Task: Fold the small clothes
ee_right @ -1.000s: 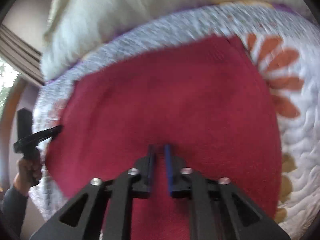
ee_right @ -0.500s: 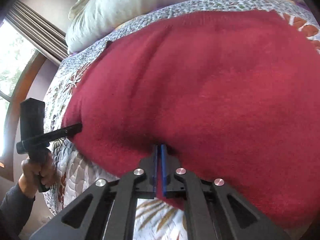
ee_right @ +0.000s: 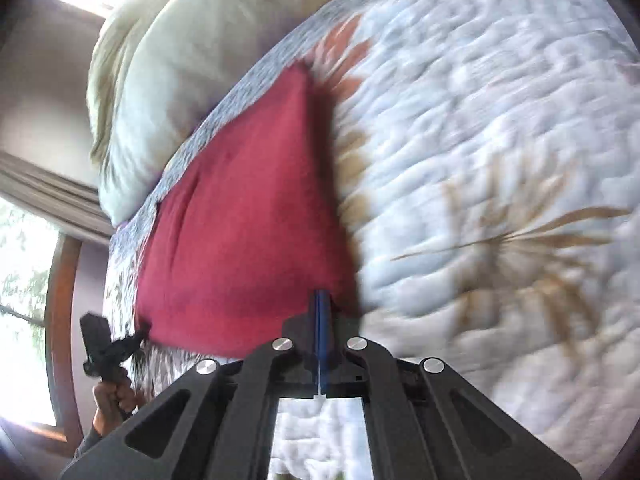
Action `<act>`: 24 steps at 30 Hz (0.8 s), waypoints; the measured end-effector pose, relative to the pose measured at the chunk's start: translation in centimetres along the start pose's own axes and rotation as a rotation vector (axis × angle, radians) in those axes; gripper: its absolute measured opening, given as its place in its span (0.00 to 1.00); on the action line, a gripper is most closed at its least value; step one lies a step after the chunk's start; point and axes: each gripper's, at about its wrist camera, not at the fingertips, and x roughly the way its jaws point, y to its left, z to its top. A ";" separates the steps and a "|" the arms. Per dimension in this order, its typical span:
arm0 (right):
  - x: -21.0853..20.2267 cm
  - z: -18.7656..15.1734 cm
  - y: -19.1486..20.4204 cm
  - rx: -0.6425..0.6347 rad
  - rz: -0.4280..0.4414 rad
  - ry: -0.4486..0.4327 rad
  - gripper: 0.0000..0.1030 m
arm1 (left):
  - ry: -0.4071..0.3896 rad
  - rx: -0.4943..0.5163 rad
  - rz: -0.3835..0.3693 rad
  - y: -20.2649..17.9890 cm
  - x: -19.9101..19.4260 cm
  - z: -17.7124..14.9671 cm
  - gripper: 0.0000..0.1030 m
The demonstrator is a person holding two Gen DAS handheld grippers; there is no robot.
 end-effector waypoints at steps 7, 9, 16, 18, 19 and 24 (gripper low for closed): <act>-0.8 2.8 5.9 -0.097 -0.003 -0.098 0.08 | -0.113 0.019 -0.137 -4.0 -4.1 4.8 0.50; 1.4 4.3 6.1 -0.049 0.032 -0.074 0.08 | -0.080 -0.036 -0.100 -3.2 -1.8 7.3 0.50; 4.8 6.1 1.3 0.115 0.067 -0.045 0.00 | -0.018 -0.192 -0.041 3.6 1.2 9.0 0.17; 2.7 6.1 1.7 0.065 -0.059 -0.101 0.05 | -0.042 -0.203 -0.019 4.5 -0.3 9.0 0.26; 2.2 5.8 2.3 0.043 -0.105 -0.102 0.10 | -0.062 -0.208 0.016 4.8 -1.5 9.0 0.45; 0.6 -0.2 12.8 -0.341 -0.234 -0.098 0.58 | 0.017 -0.175 -0.030 3.9 -2.6 10.3 0.81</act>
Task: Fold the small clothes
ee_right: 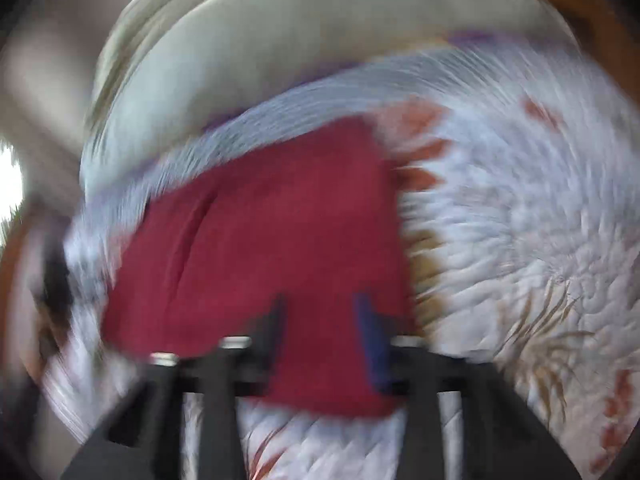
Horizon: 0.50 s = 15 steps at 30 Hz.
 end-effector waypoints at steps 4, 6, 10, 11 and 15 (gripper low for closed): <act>1.1 -5.7 11.5 -0.379 -0.053 0.059 0.69 | 0.055 0.007 -0.004 -0.2 0.9 1.1 0.84; 2.5 -7.6 14.8 -0.444 -0.019 0.131 0.66 | 0.078 -0.021 -0.019 0.0 1.8 1.4 0.87; 3.8 -10.1 20.9 -0.521 -0.002 0.177 0.65 | 0.108 -0.008 -0.022 -0.2 3.3 1.5 0.87; 3.6 -10.4 21.7 -0.540 -0.006 0.173 0.66 | 0.111 -0.007 -0.030 -0.3 3.6 1.6 0.87; 4.7 -10.5 25.5 -0.607 -0.023 0.164 0.66 | 0.112 -0.008 -0.057 -0.5 4.4 2.2 0.87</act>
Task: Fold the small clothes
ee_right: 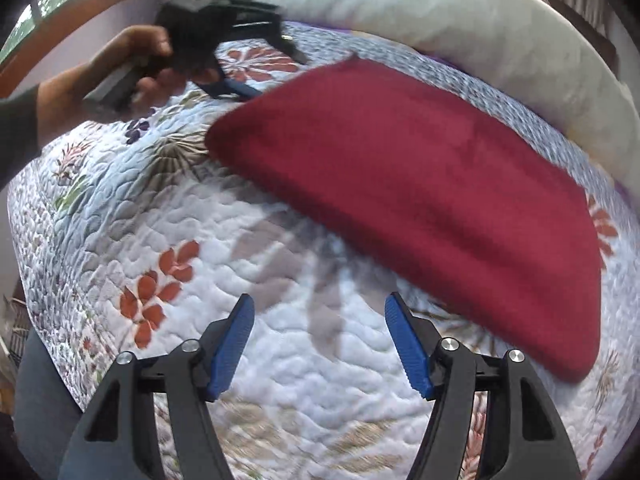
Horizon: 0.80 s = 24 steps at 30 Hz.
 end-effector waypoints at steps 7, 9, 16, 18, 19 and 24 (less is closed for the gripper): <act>1.2 2.4 3.1 -0.064 -0.019 -0.025 0.66 | 0.017 0.015 -0.016 -0.2 1.1 1.4 0.87; 1.4 2.7 3.2 -0.066 -0.012 -0.023 0.66 | 0.022 0.025 -0.012 -0.4 1.5 1.7 0.87; 2.9 3.9 3.8 -0.094 -0.037 -0.029 0.66 | 0.025 0.031 -0.024 -0.4 2.4 2.8 0.87; 3.7 4.0 4.1 -0.118 -0.083 -0.031 0.66 | 0.028 0.034 -0.023 -0.4 2.5 3.0 0.87; 4.0 4.0 4.2 -0.127 -0.094 -0.029 0.66 | 0.031 0.038 -0.021 -0.5 2.7 3.2 0.87; 6.0 3.6 6.2 -0.251 -0.250 -0.032 0.67 | 0.035 0.054 -0.008 -0.8 3.1 3.7 0.87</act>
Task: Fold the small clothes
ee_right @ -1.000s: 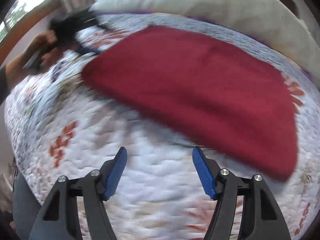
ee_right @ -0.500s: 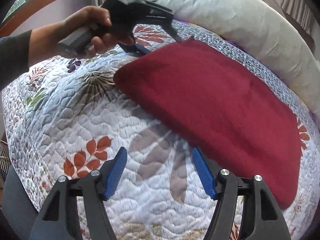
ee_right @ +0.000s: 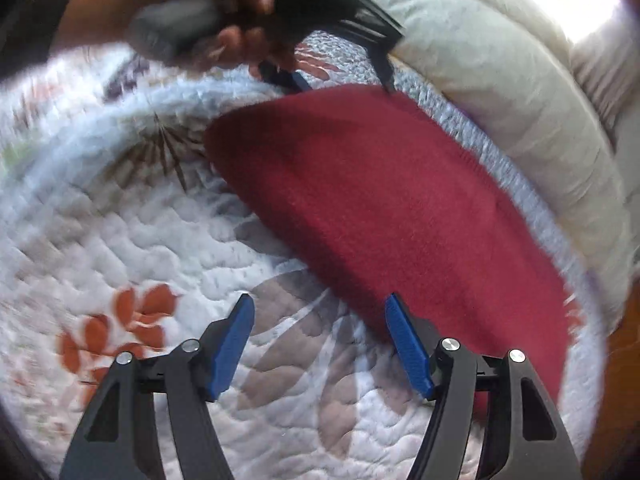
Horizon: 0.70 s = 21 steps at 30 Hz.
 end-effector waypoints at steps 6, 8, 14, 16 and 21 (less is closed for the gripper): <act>1.5 0.8 2.8 -0.124 -0.141 -0.024 0.69 | 0.012 0.007 -0.004 0.0 0.1 0.7 0.88; 1.7 1.2 3.6 -0.159 -0.194 -0.040 0.71 | 0.011 0.000 -0.008 0.1 0.0 1.0 0.88; 2.6 2.2 6.1 -0.253 -0.323 -0.091 0.71 | 0.029 0.011 -0.007 -0.2 0.6 1.6 0.88; 2.9 2.7 7.0 -0.281 -0.362 -0.109 0.70 | 0.037 0.017 -0.005 -0.3 1.0 1.8 0.88; 4.0 4.2 8.7 -0.336 -0.436 -0.139 0.61 | 0.051 0.044 -0.004 -0.9 1.8 2.2 0.88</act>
